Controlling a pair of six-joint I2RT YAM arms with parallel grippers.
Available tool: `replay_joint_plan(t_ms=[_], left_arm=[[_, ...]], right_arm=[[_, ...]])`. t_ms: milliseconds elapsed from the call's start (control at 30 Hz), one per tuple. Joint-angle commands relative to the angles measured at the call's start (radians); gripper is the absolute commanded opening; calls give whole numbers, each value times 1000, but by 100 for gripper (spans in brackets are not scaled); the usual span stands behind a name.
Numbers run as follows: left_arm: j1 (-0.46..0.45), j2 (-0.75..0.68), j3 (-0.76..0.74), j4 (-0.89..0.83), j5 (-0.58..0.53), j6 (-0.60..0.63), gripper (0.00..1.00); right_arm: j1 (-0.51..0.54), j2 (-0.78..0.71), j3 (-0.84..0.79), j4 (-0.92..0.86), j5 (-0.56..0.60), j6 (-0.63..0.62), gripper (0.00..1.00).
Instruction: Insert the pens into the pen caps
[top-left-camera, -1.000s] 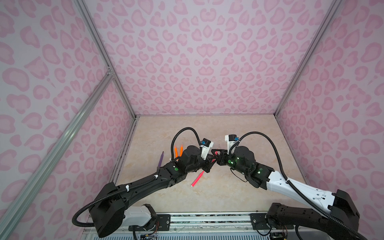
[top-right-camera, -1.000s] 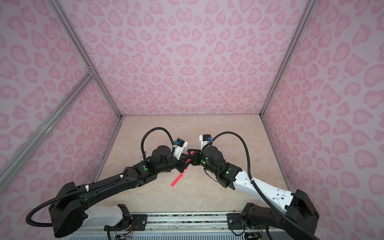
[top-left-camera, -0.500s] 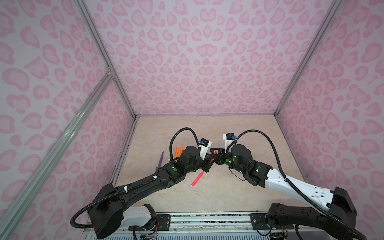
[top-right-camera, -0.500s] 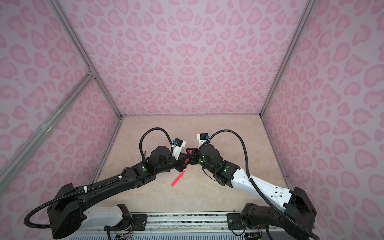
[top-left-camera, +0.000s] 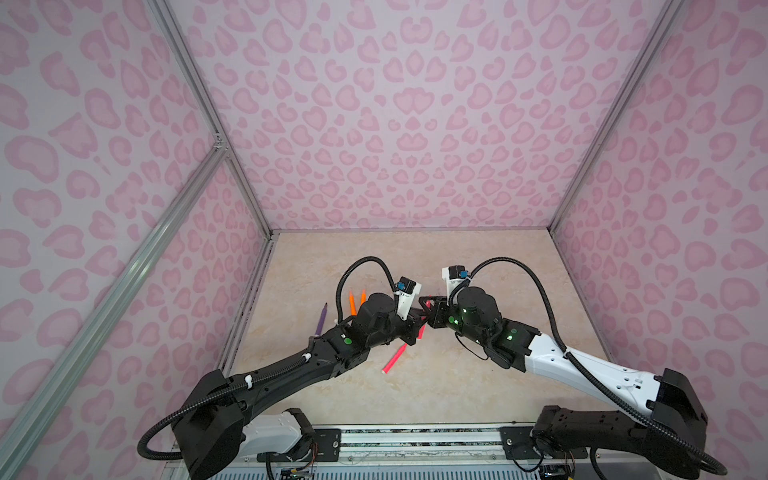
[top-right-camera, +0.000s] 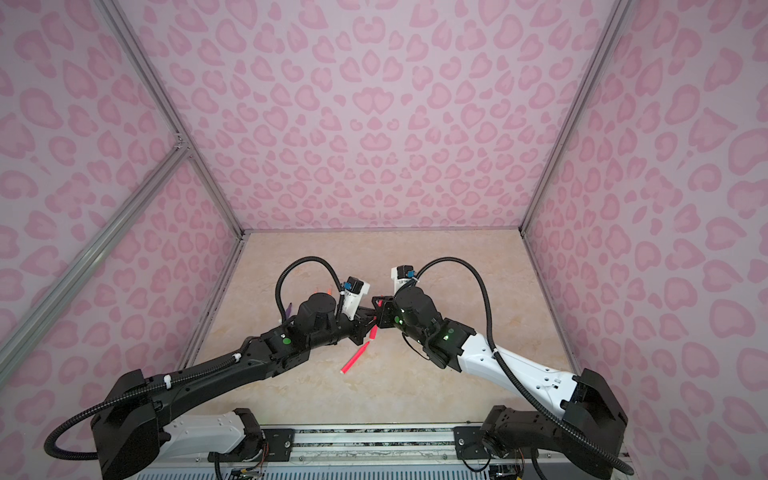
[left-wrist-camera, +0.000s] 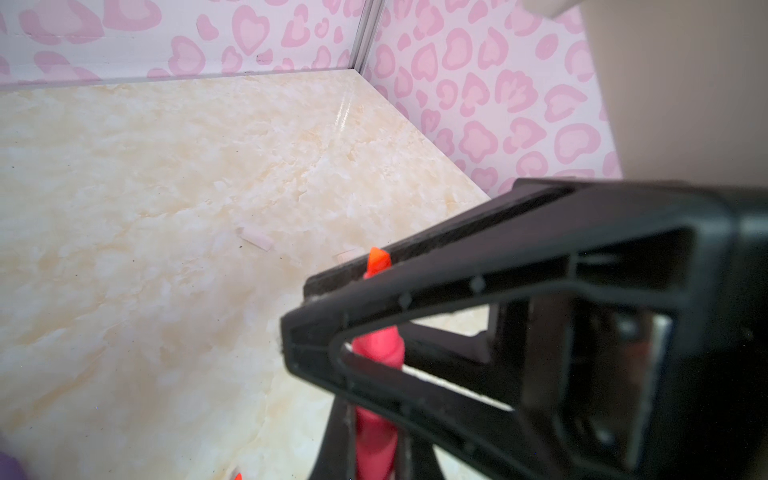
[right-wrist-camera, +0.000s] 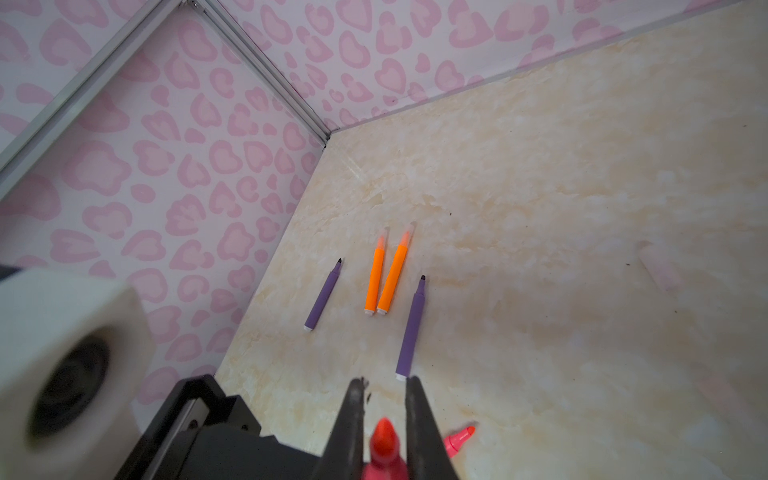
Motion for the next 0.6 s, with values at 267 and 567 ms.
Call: replay_joint_plan(t_ms=[267, 567], left_arm=[[52, 28, 6, 22, -106, -77, 3], [141, 39, -11, -62, -177, -171, 3]], right_arm=[[-30, -176, -106, -44, 186, -16, 76], [-232, -285, -219, -99, 225, 13, 64]])
